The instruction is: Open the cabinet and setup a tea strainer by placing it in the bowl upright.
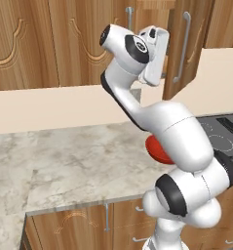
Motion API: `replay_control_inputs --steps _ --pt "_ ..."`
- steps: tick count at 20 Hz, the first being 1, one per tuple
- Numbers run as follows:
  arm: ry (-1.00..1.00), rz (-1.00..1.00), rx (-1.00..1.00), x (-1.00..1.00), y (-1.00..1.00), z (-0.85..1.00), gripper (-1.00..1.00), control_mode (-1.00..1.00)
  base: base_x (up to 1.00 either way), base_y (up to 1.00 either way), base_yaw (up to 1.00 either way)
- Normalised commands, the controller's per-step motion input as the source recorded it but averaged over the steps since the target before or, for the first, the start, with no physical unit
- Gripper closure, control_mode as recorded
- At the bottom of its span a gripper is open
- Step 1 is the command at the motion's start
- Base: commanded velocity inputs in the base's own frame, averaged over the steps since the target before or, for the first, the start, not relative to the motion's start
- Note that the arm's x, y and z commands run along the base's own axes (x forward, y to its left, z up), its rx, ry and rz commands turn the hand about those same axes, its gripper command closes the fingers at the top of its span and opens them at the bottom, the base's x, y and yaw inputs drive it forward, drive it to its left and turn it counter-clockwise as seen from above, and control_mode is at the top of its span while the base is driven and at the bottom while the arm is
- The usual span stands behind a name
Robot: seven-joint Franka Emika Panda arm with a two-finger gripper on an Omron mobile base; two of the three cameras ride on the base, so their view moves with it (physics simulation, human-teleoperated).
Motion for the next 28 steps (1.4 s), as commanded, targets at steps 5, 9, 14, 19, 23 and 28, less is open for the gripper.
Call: replay_control_inputs --steps 5,9,14,19,23,28 --pt "0.07 -0.10 0.00 -0.27 -1.00 -0.02 -1.00 -1.00 0.00 0.00 0.00" --pt "0.03 0.00 0.06 -0.02 -1.00 0.00 -1.00 -1.00 0.00 0.00 0.00" --pt "-0.01 0.02 0.05 -0.06 -0.78 0.00 -1.00 -1.00 0.00 0.00 0.00" --pt "0.00 0.00 0.10 0.00 -0.57 0.00 -1.00 -1.00 0.00 0.00 0.00" --pt "0.00 0.00 0.09 0.00 0.06 0.00 -1.00 -1.00 0.00 0.00 0.00" --pt "-0.19 -0.06 0.08 0.00 1.00 -0.08 -1.00 -1.00 0.00 0.00 0.00"
